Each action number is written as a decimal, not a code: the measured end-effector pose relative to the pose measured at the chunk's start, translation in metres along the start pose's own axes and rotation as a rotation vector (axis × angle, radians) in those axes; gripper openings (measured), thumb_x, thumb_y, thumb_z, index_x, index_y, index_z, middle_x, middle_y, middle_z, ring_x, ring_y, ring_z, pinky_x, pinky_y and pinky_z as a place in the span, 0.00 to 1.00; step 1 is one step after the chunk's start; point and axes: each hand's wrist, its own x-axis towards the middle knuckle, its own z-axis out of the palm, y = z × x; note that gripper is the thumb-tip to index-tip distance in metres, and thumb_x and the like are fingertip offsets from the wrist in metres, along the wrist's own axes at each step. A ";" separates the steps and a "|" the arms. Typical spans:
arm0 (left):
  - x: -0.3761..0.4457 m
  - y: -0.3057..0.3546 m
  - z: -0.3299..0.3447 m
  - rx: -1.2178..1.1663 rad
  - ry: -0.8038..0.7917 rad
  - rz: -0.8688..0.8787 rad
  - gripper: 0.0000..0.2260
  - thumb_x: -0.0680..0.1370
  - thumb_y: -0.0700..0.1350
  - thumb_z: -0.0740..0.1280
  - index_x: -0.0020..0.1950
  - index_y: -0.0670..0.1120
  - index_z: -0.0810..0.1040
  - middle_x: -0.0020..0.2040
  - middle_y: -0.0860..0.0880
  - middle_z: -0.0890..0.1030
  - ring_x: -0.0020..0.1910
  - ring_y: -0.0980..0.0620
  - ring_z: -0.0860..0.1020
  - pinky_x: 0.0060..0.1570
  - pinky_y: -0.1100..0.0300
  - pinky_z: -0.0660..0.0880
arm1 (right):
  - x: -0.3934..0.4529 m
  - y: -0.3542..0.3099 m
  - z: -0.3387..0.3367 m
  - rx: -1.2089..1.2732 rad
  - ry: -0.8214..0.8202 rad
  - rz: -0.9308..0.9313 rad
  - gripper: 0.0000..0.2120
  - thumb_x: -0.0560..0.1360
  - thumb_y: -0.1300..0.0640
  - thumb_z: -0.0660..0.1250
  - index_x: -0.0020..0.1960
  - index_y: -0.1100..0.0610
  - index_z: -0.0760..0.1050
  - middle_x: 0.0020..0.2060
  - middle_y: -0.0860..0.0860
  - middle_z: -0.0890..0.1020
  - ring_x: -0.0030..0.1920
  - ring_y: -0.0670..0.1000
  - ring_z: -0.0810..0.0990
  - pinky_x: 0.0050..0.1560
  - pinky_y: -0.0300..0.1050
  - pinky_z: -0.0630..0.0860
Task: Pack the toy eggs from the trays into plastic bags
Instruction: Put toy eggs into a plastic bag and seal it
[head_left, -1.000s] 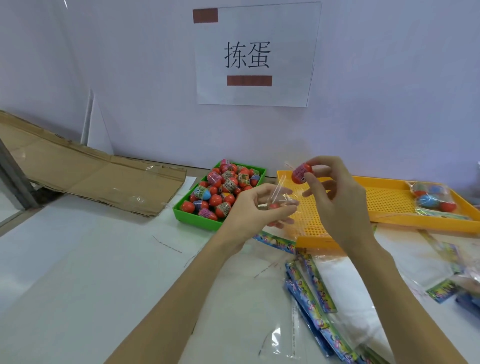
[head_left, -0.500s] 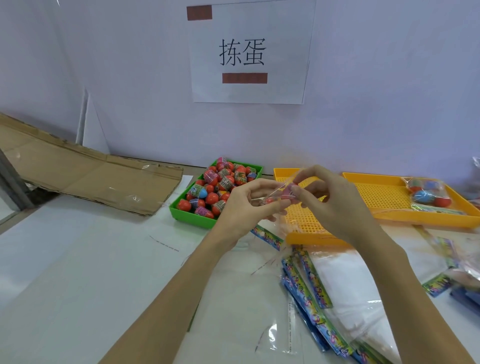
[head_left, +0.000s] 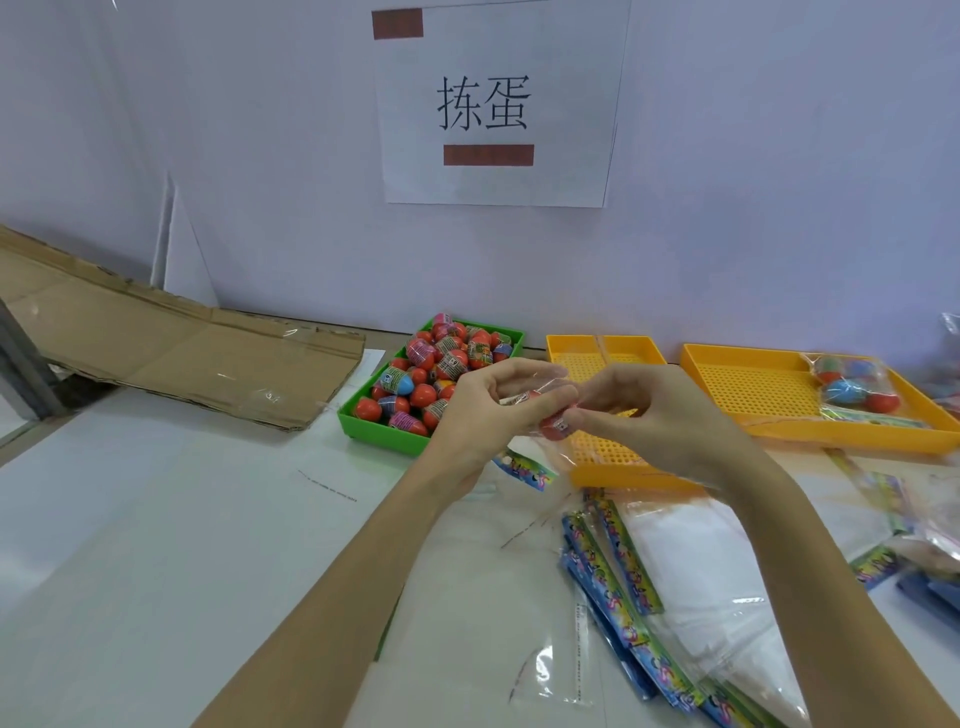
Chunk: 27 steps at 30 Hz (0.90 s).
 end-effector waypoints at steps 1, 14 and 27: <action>0.000 0.001 0.001 -0.038 -0.007 -0.015 0.16 0.76 0.46 0.78 0.62 0.46 0.84 0.57 0.46 0.87 0.54 0.46 0.86 0.50 0.56 0.83 | 0.000 -0.001 0.000 0.037 0.005 -0.001 0.07 0.74 0.49 0.76 0.49 0.51 0.85 0.42 0.41 0.87 0.46 0.40 0.84 0.44 0.31 0.78; 0.004 -0.001 0.002 -0.191 -0.143 -0.193 0.24 0.75 0.41 0.78 0.70 0.50 0.80 0.63 0.45 0.85 0.60 0.44 0.84 0.62 0.51 0.80 | -0.001 -0.004 -0.004 -0.173 0.077 0.036 0.09 0.81 0.47 0.69 0.42 0.39 0.81 0.50 0.38 0.80 0.54 0.41 0.77 0.49 0.40 0.74; 0.001 -0.004 0.003 0.009 -0.113 -0.197 0.04 0.80 0.43 0.73 0.49 0.43 0.87 0.42 0.50 0.87 0.40 0.58 0.83 0.41 0.68 0.75 | 0.003 -0.016 0.018 -0.256 0.407 -0.057 0.10 0.82 0.56 0.68 0.62 0.49 0.80 0.56 0.50 0.80 0.49 0.45 0.78 0.44 0.36 0.69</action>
